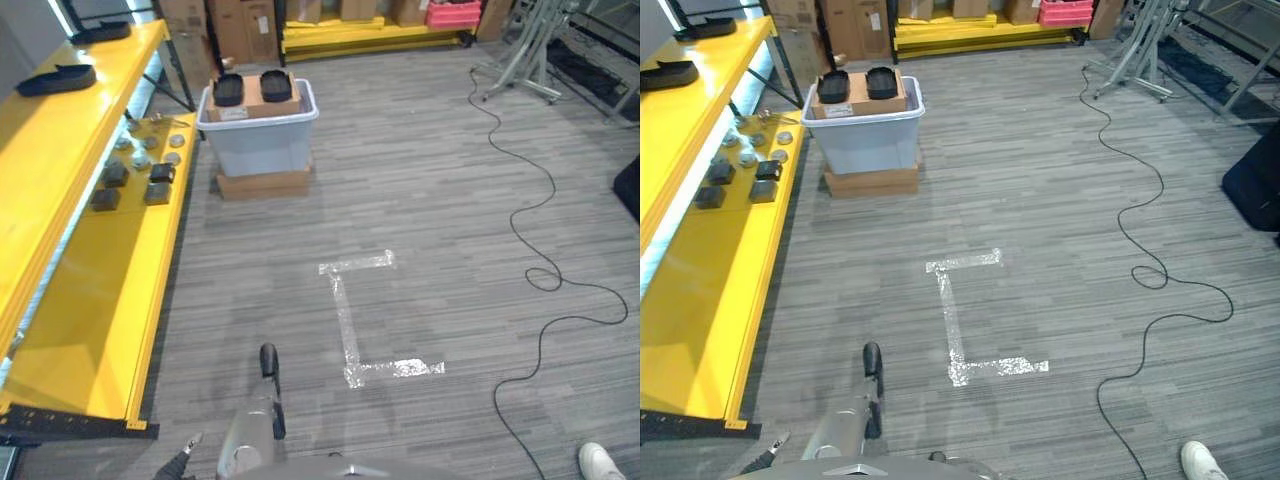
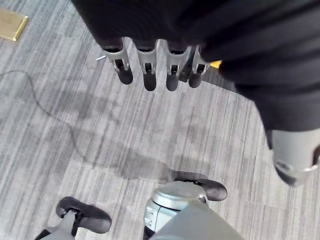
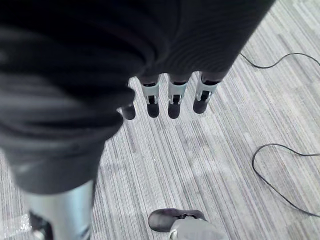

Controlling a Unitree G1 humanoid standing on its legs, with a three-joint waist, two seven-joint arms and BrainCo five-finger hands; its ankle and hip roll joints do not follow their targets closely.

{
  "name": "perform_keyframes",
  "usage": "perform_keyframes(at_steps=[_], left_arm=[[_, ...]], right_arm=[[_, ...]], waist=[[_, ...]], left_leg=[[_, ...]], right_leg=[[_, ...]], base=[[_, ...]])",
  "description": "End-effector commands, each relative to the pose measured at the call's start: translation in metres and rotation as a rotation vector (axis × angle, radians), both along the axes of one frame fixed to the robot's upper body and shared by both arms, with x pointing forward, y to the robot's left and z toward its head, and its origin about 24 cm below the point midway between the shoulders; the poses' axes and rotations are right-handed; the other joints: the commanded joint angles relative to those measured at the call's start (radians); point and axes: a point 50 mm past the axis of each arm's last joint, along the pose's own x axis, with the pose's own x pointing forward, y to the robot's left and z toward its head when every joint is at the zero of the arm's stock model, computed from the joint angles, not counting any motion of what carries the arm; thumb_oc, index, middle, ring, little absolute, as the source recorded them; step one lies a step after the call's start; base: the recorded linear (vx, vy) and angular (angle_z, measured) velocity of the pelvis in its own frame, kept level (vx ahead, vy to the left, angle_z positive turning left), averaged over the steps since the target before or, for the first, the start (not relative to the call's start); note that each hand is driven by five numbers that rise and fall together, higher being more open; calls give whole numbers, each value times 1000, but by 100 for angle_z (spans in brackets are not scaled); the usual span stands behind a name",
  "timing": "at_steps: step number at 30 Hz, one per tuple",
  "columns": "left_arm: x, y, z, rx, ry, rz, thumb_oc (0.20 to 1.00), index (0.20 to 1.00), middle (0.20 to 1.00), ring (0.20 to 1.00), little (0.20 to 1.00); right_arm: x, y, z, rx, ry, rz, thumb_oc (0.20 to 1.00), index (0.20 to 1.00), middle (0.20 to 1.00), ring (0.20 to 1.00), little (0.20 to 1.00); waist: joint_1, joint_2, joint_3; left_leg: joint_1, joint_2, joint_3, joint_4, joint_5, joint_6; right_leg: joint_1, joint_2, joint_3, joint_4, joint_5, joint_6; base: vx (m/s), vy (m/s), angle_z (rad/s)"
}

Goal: Move parts from the plastic box to the shelf.

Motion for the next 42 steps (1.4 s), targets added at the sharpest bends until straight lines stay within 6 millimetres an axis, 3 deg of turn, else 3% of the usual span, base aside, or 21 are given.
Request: perform_keyframes(at_steps=[1, 4, 8, 10, 14, 16, 17, 18, 20, 21, 27, 28, 29, 30, 32, 34, 36, 37, 38, 40, 42], left_arm=[[5, 10, 4, 49, -46, 9, 1000, 1000, 1000, 1000, 1000], [1, 13, 5, 58, -44, -13, 1000, 1000, 1000, 1000, 1000], [12, 12, 7, 51, -61, -92, 1000, 1000, 1000, 1000, 1000], [23, 9, 8, 54, -77, -98, 1000, 1000, 1000, 1000, 1000], [40, 9, 12, 58, -112, -120, 1000, 1000, 1000, 1000, 1000], [44, 11, 13, 62, -126, -112, 1000, 1000, 1000, 1000, 1000], [45, 13, 14, 64, -128, -111, 1000, 1000, 1000, 1000, 1000], [40, 16, 14, 72, -121, -127, 1000, 1000, 1000, 1000, 1000], [37, 17, 13, 79, -112, -136, 1000, 1000, 1000, 1000, 1000], [19, 18, 11, 89, -88, -159, 1000, 1000, 1000, 1000, 1000], [12, 18, 9, 61, -85, -84, 1000, 1000, 1000, 1000, 1000], [11, 18, 9, 46, -87, -75, 1000, 1000, 1000, 1000, 1000], [9, 12, 7, 22, -94, -59, 1000, 1000, 1000, 1000, 1000], [9, 11, 7, 19, -97, -53, 1000, 1000, 1000, 1000, 1000], [11, 7, 6, 14, -103, -53, 1000, 1000, 1000, 1000, 1000], [19, 4, 6, 12, -113, -59, 1000, 1000, 1000, 1000, 1000], [27, 4, 8, 17, -131, -39, 1000, 1000, 1000, 1000, 1000], [27, 4, 8, 20, -131, -33, 1000, 1000, 1000, 1000, 1000], [27, 5, 8, 22, -129, -8, 1000, 1000, 1000, 1000, 1000], [26, 7, 8, 28, -121, 8, 1000, 1000, 1000, 1000, 1000], [26, 7, 8, 27, -109, 7, 1000, 1000, 1000, 1000, 1000]], right_arm=[[-3, -15, 5, -37, -37, 38, 1000, 1000, 1000, 1000, 1000], [9, -11, 5, -12, -67, 27, 1000, 1000, 1000, 1000, 1000], [20, -5, 4, 6, -97, -11, 1000, 1000, 1000, 1000, 1000], [28, 3, 3, 13, -120, -15, 1000, 1000, 1000, 1000, 1000], [39, 10, 3, 28, -183, -34, 1000, 1000, 1000, 1000, 1000], [41, 8, 5, 34, -201, -28, 1000, 1000, 1000, 1000, 1000], [40, 8, 5, 35, -206, -26, 1000, 1000, 1000, 1000, 1000], [34, 8, 4, 37, -208, -28, 1000, 1000, 1000, 1000, 1000], [31, 8, 4, 35, -213, -39, 1000, 1000, 1000, 1000, 1000], [25, 8, 3, 35, -215, -73, 1000, 1000, 1000, 1000, 1000], [25, 4, 4, 25, -173, -39, 1000, 1000, 1000, 1000, 1000], [24, 2, 4, 22, -147, -9, 1000, 1000, 1000, 1000, 1000], [26, -2, 5, 13, -129, 14, 1000, 1000, 1000, 1000, 1000], [26, -2, 5, 12, -126, 18, 1000, 1000, 1000, 1000, 1000], [24, -7, 7, 7, -113, 16, 1000, 1000, 1000, 1000, 1000], [24, -10, 8, -4, -106, 5, 1000, 1000, 1000, 1000, 1000], [29, -12, 9, -8, -107, 45, 1000, 1000, 1000, 1000, 1000], [29, -12, 9, -9, -108, 47, 1000, 1000, 1000, 1000, 1000], [31, -11, 9, -9, -111, 58, 1000, 1000, 1000, 1000, 1000], [31, -9, 8, -13, -114, 55, 1000, 1000, 1000, 1000, 1000], [27, -9, 8, -15, -107, 56, 1000, 1000, 1000, 1000, 1000]], waist=[[38, 13, -8], [69, -1, -31], [77, -8, -75], [70, -3, -73], [35, -2, -43], [6, -9, -28], [-9, -22, -24], [-36, -48, -14], [-46, -50, -8], [-54, -51, 0], [-53, -71, -32], [-57, -69, -49], [-54, -64, -67], [-53, -62, -70], [-40, -64, -65], [-22, -67, -43], [1, -62, -15], [3, -63, -13], [10, -58, -11], [16, -48, -15], [14, -35, -22]], left_leg=[[23, 29, 52, 91, 28, 19], [35, -29, 24, 191, -20, 55], [122, -135, 62, 168, -106, 161], [170, -160, 66, 146, -142, 187], [250, -155, 49, 135, -168, 167], [292, -153, 41, 141, -183, 158], [318, -168, 22, 148, -221, 150], [344, -187, -10, 178, -272, 149], [363, -186, -40, 197, -299, 152], [406, -153, -63, 242, -361, 148], [443, -97, -58, 350, -418, 121], [477, -62, -50, 384, -390, 100], [467, -6, -28, 503, -292, 59], [458, 5, -28, 533, -275, 51], [308, 55, -54, 856, -156, 18], [140, 55, -72, 981, -123, 28], [81, 34, -29, 787, -127, 47], [84, 31, -23, 766, -128, 48], [98, 21, -3, 556, -100, 44], [114, -3, -5, 309, -62, 33], [110, 13, -6, 203, -3, 16]], right_leg=[[-89, -102, -14, 247, -87, 103], [-52, -158, -12, 370, -110, 124], [-126, -252, -35, 718, 68, 202], [-215, -259, -40, 776, 103, 206], [-364, -191, -100, 539, 72, 183], [-447, -188, -115, 342, 174, 187], [-481, -207, -93, 249, 231, 218], [-531, -245, -66, 52, 337, 245], [-557, -254, -41, -4, 358, 253], [-546, -265, -21, -23, 352, 257], [-450, -250, -20, 34, 286, 228], [-435, -232, -28, 57, 261, 203], [-403, -200, -43, 65, 238, 163], [-397, -193, -47, 64, 235, 155], [-334, -154, -67, 39, 205, 95], [-279, -133, -77, 21, 184, 68], [-220, -118, -79, 17, 161, 72], [-216, -119, -78, 17, 160, 73], [-203, -118, -76, 13, 165, 86], [-191, -120, -63, 6, 173, 113], [-186, -114, -56, 0, 174, 118]], base=[[579, 162, -19], [605, 192, -48], [450, 253, -17], [334, 115, 33], [256, -113, 17], [299, -217, 28], [749, -414, 76], [773, -413, 93], [781, -411, 87], [766, -409, 50], [535, -273, 42], [596, -324, 41], [554, -321, 30], [393, -304, 14], [257, -279, -4], [211, -179, 0], [235, 13, -7], [261, 112, -55], [208, 139, -58], [271, 200, -47], [264, 180, -32]])
